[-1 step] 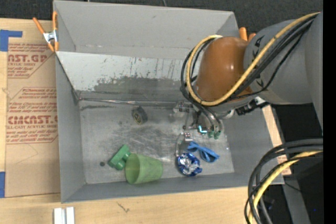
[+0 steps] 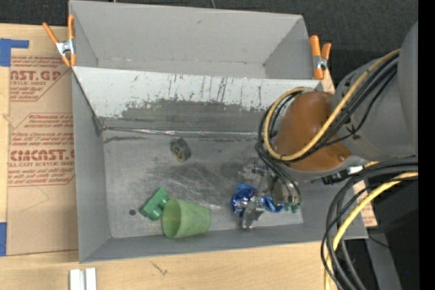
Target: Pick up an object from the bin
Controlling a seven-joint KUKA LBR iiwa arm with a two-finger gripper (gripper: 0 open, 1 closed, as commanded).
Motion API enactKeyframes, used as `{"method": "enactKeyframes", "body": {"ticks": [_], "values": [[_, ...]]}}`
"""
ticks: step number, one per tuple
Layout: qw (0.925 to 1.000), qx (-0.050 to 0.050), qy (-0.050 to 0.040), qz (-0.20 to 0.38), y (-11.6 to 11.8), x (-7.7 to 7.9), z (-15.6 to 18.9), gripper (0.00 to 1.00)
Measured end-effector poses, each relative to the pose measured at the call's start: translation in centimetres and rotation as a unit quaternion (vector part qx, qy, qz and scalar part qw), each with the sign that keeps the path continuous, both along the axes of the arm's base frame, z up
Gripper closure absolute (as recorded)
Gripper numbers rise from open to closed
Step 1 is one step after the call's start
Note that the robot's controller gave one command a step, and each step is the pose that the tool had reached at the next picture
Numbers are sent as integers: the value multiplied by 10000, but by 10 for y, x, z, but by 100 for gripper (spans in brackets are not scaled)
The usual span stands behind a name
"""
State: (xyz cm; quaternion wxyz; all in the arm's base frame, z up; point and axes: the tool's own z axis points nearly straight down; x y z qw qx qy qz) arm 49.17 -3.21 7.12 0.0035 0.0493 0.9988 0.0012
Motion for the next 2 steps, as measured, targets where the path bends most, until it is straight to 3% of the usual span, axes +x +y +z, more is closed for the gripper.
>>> {"method": "enactKeyframes", "body": {"ticks": [1, 2], "values": [[10000, -4, -13, 19, 1, 2, 3, 100], [10000, -8, -11, -35, 14, 21, 136, 100]]}}
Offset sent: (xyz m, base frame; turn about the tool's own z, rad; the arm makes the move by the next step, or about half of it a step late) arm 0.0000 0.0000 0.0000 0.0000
